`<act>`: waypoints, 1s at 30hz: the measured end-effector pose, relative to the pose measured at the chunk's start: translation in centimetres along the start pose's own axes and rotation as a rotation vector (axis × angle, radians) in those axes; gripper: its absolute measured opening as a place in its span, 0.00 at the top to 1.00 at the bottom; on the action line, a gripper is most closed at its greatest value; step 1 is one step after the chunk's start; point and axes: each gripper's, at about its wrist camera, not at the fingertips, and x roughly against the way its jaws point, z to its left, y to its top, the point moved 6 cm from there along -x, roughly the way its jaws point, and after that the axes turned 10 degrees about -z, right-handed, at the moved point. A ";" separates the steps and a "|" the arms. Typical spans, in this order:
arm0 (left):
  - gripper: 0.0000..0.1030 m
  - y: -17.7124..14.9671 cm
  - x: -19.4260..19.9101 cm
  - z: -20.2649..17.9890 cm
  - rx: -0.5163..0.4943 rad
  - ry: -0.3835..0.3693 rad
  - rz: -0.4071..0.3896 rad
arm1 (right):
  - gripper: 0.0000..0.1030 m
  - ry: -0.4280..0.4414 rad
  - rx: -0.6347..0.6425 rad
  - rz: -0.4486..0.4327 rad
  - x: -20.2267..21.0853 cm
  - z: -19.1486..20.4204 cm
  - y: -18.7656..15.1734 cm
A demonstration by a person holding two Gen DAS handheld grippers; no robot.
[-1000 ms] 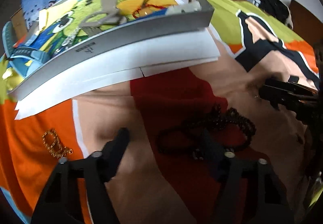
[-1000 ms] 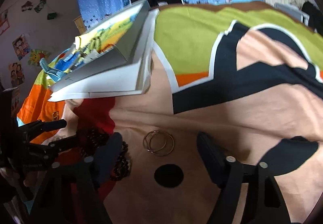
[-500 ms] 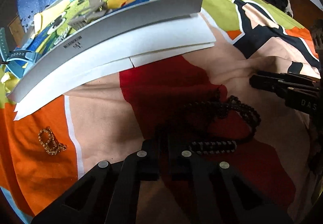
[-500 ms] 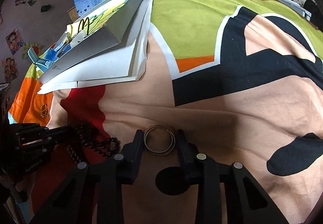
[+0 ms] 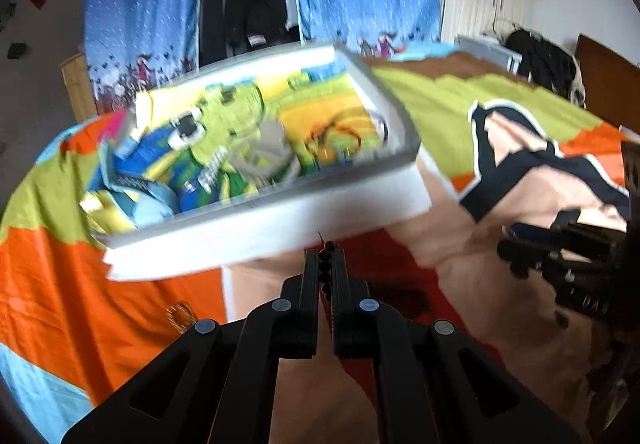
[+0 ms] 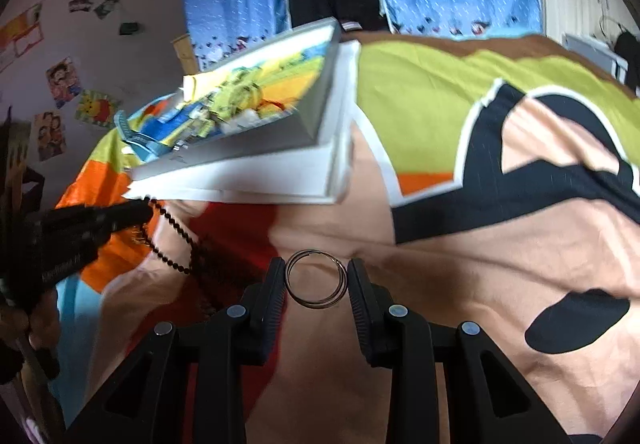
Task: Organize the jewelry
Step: 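Grasp the black bead necklace with the left tool while the right tool grasps the silver hoop rings, then carry the necklace with the left tool into the tray while the right tool drops the rings there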
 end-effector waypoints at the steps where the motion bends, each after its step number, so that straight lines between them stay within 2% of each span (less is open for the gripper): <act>1: 0.97 0.7 0.7 0.1 0.000 0.002 -0.020 | 0.71 0.004 0.009 -0.010 0.3 0.4 0.2; 8: 0.97 4.7 3.5 1.2 -0.019 0.002 -0.080 | 0.71 0.046 0.065 -0.098 1.6 3.6 3.4; 15: 0.97 10.3 3.6 4.3 -0.008 0.049 -0.123 | 0.71 0.100 0.103 -0.157 0.0 6.0 7.8; 20: 0.97 13.1 0.4 7.3 0.044 0.122 -0.138 | 0.71 0.101 0.125 -0.167 -3.9 6.4 11.7; 23: 0.97 14.3 -1.4 8.8 0.047 0.166 -0.156 | 0.71 0.084 0.127 -0.145 -7.1 6.1 13.6; 30: 0.97 17.3 -4.2 12.0 0.084 0.195 -0.198 | 0.71 0.046 0.095 -0.125 -12.5 4.7 14.6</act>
